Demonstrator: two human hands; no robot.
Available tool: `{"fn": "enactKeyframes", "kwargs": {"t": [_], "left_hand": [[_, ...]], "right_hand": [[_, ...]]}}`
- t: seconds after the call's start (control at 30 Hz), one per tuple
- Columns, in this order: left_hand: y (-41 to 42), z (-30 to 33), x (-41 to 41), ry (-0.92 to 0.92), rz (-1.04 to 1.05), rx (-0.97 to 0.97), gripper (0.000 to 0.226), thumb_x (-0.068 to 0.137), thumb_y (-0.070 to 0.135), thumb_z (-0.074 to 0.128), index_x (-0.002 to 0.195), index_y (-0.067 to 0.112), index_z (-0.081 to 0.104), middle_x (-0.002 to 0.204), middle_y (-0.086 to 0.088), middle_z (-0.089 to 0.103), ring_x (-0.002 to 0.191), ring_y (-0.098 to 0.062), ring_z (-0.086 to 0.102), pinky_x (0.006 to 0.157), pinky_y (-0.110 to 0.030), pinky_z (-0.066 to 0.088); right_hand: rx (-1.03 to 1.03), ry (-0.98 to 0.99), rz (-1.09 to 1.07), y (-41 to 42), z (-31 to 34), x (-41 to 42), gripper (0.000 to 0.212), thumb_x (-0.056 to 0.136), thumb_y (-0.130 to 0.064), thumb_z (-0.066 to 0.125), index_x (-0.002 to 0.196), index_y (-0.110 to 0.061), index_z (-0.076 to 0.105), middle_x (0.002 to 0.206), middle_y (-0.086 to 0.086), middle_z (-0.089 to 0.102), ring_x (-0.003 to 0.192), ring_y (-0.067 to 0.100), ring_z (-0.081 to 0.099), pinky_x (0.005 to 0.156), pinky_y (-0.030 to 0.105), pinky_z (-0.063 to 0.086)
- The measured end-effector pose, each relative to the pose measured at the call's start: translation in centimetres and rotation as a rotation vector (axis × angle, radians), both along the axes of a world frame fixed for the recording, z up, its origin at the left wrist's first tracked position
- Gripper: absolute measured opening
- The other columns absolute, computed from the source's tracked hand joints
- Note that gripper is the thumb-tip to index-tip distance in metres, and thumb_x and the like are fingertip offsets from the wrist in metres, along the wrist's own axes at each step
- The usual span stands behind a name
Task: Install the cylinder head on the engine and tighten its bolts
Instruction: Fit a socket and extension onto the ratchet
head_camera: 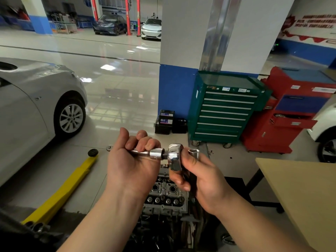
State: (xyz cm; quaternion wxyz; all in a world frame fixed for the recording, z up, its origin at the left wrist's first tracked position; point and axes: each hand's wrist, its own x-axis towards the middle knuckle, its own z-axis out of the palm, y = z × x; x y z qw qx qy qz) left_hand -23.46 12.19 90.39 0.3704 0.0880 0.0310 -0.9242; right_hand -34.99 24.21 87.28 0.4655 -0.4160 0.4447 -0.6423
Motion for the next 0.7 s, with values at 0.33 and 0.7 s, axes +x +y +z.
{"fn": "enactKeyframes", "kwargs": {"t": [0.33,0.7], "left_hand": [[0.6,0.5,-0.3,0.048,-0.006,-0.026,0.044,0.103,0.033,0.056,0.065,0.019,0.038,0.061,0.005,0.038,0.048,-0.009,0.029,0.05,-0.023,0.035],[1.2,0.6,-1.0,0.053,0.182,-0.373,0.051,0.106,0.043,0.053,0.065,0.02,0.034,0.078,0.0,0.046,0.056,-0.012,0.034,0.059,-0.026,0.042]], "right_hand": [[-0.027,0.01,-0.058,0.5,0.1,0.6,0.049,0.091,-0.061,0.068,0.093,-0.012,0.067,0.067,0.003,0.051,0.053,0.012,0.043,0.051,0.028,0.029],[0.021,-0.458,0.069,0.2,0.1,1.7,0.041,0.097,-0.053,0.054,0.095,-0.013,0.064,0.065,0.002,0.046,0.047,0.012,0.033,0.051,0.028,0.034]]}}
